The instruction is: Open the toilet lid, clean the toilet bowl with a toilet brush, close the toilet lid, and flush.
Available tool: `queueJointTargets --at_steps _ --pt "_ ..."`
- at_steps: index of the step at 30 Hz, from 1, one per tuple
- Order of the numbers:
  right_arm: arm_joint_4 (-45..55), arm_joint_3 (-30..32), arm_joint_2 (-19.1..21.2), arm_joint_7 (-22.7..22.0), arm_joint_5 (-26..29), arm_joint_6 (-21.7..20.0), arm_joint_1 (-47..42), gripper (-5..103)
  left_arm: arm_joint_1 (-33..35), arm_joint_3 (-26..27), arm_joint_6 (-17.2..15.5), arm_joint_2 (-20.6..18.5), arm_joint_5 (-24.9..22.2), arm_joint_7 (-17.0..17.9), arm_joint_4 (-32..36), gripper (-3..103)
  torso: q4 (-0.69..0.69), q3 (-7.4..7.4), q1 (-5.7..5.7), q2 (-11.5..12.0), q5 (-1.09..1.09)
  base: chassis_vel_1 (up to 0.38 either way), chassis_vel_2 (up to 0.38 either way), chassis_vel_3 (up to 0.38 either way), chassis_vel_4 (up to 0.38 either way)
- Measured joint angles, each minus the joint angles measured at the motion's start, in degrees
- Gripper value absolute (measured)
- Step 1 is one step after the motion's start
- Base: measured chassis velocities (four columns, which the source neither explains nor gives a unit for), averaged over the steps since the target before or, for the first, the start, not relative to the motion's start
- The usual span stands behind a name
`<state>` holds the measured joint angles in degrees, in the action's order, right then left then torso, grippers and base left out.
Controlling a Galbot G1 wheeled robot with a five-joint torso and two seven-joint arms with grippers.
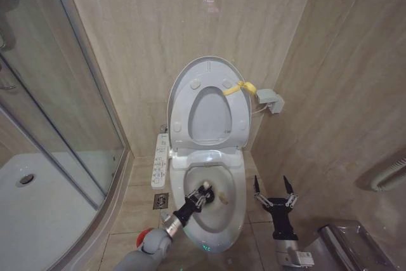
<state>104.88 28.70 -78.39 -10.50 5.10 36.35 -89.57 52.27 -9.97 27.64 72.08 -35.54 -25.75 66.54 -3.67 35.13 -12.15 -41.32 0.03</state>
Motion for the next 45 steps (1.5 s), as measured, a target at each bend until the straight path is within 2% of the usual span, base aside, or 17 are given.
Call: queueJointTargets --at_steps 4,7,8,11,15,21,30,31,39,45 --pt "0.42 0.07 -0.11 0.07 -0.15 0.00 -0.27 100 0.74 -0.48 0.07 0.05 -2.75 -1.02 2.82 21 0.00 0.01 0.00 0.00 0.00 0.000 0.000 0.000 0.000" --pt "0.89 0.38 -0.10 0.09 -0.20 0.00 -0.80 100 1.77 -1.16 1.77 1.04 -7.22 -5.14 5.11 21 -0.02 0.00 0.00 0.00 -0.01 0.000 0.000 0.000 0.000" --pt "0.89 0.38 -0.10 0.09 -0.20 0.00 -0.80 100 1.77 -1.16 1.77 1.04 -7.22 -5.14 5.11 21 -0.02 0.00 0.00 0.00 -0.01 0.000 0.000 0.000 0.000" --pt "1.31 0.61 -0.10 0.10 -0.22 0.03 -1.32 100 2.62 -1.17 3.08 3.00 -10.25 -9.39 4.71 21 -0.02 0.00 0.00 0.00 0.00 0.000 0.000 0.000 0.000" --pt "1.36 0.84 0.02 0.11 -0.26 0.14 -1.68 100 2.81 -0.70 3.23 5.53 -11.15 -10.84 3.13 21 0.01 0.00 0.00 0.00 0.00 0.000 0.000 0.000 0.000" --pt "1.15 0.76 -0.15 0.16 -0.57 0.20 -1.56 100 -0.37 -0.66 3.49 9.42 -10.16 -10.51 1.11 21 -0.02 0.01 0.00 0.00 0.00 0.000 0.000 0.000 0.000" --pt "1.12 0.73 -0.27 0.28 -0.73 0.21 -1.71 100 -5.44 -1.41 3.32 12.72 -9.40 -9.88 -1.46 20 -0.02 0.01 0.00 0.00 0.00 0.000 0.000 0.000 0.000" --pt "1.13 0.79 -0.25 0.28 -0.73 0.24 -1.81 100 -5.52 -1.41 3.32 12.97 -9.34 -9.90 -1.86 17 -0.02 0.01 0.00 0.00 0.00 0.000 0.000 0.000 0.000" --pt "1.13 0.79 -0.41 0.29 -0.73 0.35 -1.88 100 -4.03 -1.82 3.49 11.53 -7.99 -9.96 -2.77 17 0.01 0.00 0.00 0.00 0.00 0.000 0.000 0.000 0.000" --pt "0.96 0.36 -1.07 0.49 -1.28 0.50 -1.86 100 -2.50 -0.66 4.21 7.86 -6.98 -9.41 2.11 17 -0.02 0.00 0.00 0.00 -0.02 0.000 0.000 0.000 0.000"
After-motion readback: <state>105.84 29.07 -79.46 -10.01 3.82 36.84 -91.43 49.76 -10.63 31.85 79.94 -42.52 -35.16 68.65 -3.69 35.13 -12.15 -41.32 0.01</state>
